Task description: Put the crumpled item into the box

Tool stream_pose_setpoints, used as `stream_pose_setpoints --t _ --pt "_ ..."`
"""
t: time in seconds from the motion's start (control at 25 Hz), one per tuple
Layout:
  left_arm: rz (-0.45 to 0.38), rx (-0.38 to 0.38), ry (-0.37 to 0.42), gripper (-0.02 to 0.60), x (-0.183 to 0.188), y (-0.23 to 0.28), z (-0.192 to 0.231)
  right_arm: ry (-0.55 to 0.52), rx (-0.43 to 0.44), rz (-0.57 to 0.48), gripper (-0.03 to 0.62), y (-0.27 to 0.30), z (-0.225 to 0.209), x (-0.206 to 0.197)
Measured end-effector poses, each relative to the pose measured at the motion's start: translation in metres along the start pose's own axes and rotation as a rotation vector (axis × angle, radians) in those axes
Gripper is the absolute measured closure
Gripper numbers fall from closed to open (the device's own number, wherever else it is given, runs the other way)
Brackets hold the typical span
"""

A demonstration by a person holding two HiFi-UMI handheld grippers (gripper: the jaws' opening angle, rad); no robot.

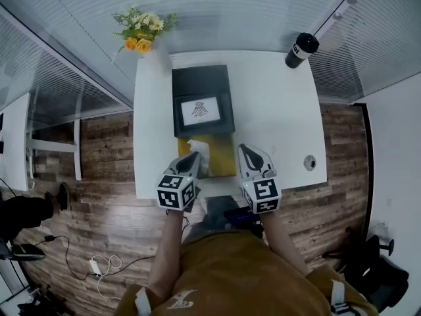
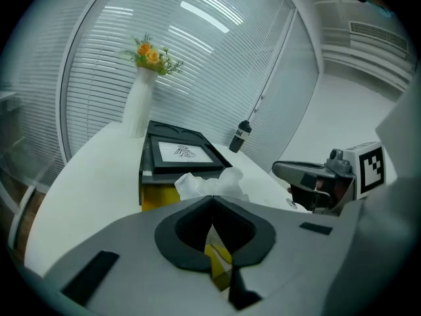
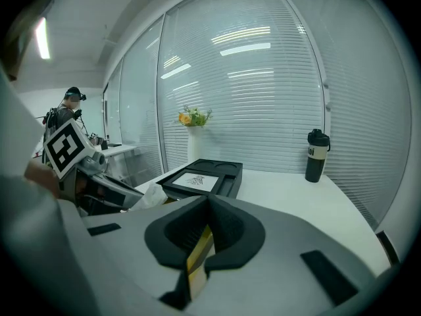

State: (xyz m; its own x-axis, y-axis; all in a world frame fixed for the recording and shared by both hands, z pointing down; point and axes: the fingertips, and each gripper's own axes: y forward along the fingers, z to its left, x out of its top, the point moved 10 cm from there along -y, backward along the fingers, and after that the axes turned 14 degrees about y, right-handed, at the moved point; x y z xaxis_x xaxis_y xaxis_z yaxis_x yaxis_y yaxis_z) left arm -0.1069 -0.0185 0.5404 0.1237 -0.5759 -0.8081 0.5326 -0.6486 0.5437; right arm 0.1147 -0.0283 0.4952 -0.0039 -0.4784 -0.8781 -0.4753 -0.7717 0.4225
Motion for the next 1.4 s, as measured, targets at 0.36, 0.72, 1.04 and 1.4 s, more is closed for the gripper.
stream_pose_setpoints --t 0.36,0.72,1.04,1.4 --pt "0.097 -0.035 0.016 0.555 -0.005 0.016 0.0 -0.02 -0.012 0.044 0.582 0.008 -0.009 -0.007" --pt "0.22 -0.044 0.066 0.555 -0.002 0.035 -0.003 -0.016 -0.011 0.084 0.582 0.013 -0.015 -0.015" --pt "0.296 -0.064 0.109 0.555 -0.002 0.05 -0.005 -0.007 -0.029 0.098 0.582 0.017 -0.024 -0.019" --pt "0.363 -0.048 0.132 0.554 -0.003 0.057 -0.009 -0.006 -0.024 0.099 0.582 0.021 -0.022 -0.017"
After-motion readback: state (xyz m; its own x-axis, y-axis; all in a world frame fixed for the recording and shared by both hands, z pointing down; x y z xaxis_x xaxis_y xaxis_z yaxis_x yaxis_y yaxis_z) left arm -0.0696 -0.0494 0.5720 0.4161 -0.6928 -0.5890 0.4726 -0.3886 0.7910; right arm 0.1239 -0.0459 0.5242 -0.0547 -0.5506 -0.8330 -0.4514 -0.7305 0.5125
